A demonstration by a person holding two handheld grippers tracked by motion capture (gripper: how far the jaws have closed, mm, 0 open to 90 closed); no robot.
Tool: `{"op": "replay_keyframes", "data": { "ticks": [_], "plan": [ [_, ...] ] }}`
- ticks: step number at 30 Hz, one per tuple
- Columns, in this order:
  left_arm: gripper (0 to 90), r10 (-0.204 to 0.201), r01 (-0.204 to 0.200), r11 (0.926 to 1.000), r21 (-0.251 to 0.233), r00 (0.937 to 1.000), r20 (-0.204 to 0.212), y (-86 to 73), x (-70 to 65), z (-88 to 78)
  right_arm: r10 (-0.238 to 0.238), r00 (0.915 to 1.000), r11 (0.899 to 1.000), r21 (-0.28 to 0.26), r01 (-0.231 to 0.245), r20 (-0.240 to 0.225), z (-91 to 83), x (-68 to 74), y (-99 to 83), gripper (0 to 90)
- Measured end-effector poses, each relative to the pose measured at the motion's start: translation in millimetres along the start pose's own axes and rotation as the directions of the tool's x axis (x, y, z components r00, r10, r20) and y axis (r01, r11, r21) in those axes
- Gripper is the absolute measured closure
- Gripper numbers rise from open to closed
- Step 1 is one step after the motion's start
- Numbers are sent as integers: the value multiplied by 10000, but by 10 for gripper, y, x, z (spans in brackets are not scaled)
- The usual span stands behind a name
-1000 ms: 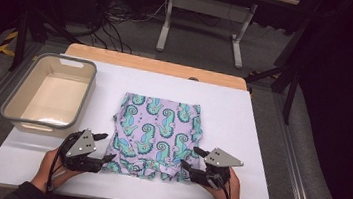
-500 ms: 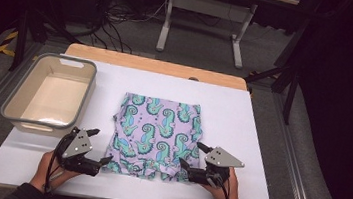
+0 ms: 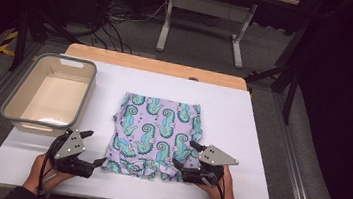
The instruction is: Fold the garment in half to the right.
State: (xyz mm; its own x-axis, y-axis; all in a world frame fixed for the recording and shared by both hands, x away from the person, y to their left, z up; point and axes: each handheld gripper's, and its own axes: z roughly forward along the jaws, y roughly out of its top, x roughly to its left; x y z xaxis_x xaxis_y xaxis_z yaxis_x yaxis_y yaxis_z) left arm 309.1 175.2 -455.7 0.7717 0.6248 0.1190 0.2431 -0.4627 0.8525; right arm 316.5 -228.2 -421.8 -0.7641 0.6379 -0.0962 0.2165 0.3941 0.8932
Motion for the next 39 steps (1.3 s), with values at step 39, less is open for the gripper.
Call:
{"op": "replay_keyframes", "data": {
  "ticks": [39],
  "plan": [
    [88, -281, 284, 9985, 461, 9996, -80, -78, 68, 48, -1008, 9654, 9653, 2112, 1534, -2406, 1004, 935, 196, 205]
  ]
}}
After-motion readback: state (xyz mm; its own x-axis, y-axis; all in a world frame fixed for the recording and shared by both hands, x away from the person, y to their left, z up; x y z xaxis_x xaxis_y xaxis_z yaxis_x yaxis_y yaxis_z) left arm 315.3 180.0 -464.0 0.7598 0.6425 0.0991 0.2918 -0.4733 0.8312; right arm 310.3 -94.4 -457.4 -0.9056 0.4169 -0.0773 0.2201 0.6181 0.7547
